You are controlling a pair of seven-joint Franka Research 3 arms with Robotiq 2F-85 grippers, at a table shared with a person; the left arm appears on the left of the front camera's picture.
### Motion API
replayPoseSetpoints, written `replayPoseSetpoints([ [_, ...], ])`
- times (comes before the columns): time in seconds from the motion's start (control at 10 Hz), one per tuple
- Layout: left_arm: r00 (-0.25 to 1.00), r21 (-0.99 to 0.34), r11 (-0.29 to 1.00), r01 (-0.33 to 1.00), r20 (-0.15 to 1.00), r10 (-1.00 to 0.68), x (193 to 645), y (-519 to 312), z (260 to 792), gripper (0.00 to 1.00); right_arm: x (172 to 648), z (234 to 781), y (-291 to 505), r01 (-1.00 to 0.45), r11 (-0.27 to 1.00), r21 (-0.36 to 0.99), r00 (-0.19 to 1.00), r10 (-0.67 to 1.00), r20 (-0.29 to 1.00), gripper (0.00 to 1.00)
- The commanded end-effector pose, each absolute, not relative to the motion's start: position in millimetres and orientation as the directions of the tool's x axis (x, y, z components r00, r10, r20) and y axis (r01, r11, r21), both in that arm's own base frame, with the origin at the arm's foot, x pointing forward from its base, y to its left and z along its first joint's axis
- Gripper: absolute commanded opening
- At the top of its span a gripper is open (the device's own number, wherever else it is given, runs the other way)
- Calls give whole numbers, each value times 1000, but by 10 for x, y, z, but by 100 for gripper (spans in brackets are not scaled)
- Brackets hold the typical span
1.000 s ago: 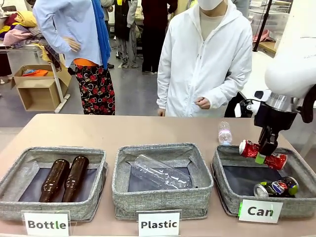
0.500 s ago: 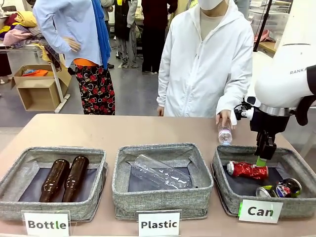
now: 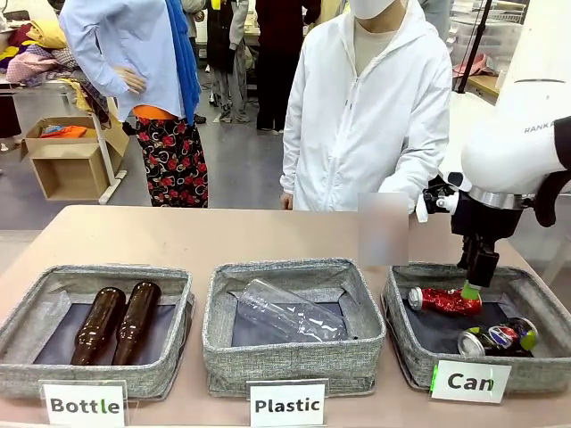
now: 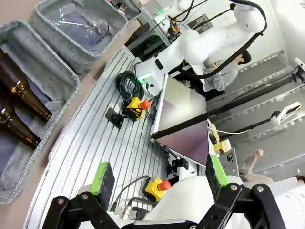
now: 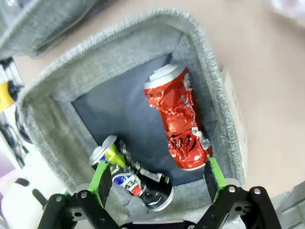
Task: Sort the can waste into the basket.
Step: Pick up the can waste from the table and place it in the right Fabric basket.
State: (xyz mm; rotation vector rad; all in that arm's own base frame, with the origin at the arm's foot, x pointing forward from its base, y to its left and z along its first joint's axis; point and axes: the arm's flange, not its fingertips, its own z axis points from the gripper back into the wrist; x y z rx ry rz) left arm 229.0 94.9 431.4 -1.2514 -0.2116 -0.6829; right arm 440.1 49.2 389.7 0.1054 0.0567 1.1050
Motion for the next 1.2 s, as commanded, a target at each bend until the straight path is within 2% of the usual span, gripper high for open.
replayPoseSetpoints([
  [0.0, 783, -801, 139, 583, 508, -357, 2266, 948, 4319, 100, 4263, 3969, 396, -830, 541, 134, 557, 811, 180, 100],
  [0.1, 783, -801, 139, 583, 508, -357, 2266, 948, 4319, 100, 4193, 4087, 258, -719, 632, 288, 694, 642, 326, 100],
  [0.2, 783, -801, 139, 583, 508, -357, 2266, 948, 4319, 100, 4181, 4173, 70, -541, 681, 494, 834, 354, 424, 100],
  [0.3, 783, -801, 139, 583, 508, -357, 2266, 948, 4319, 100, 4167, 4225, -109, -405, 621, 671, 883, 75, 463, 100],
  [0.4, 783, -801, 139, 583, 508, -357, 2266, 948, 4319, 100, 4144, 4222, -302, -277, 505, 817, 894, -176, 412, 100],
  [0.5, 783, -801, 139, 583, 508, -357, 2266, 948, 4319, 100, 4121, 4180, -482, -267, 359, 895, 860, -330, 389, 100],
  [0.7, 783, -801, 139, 583, 508, -357, 2266, 948, 4319, 100, 4122, 4010, -732, -278, 158, 948, 740, -594, 316, 100],
  [0.8, 783, -801, 139, 583, 508, -357, 2266, 948, 4319, 100, 4169, 3948, -745, -262, 137, 955, 690, -666, 285, 100],
  [0.9, 783, -801, 139, 583, 508, -357, 2266, 948, 4319, 100, 4077, 4137, -765, -324, 516, 793, 937, 58, 345, 100],
  [1.1, 783, -801, 139, 583, 508, -357, 2266, 948, 4319, 100, 4077, 4137, -765, -324, 516, 793, 937, 58, 345, 100],
])
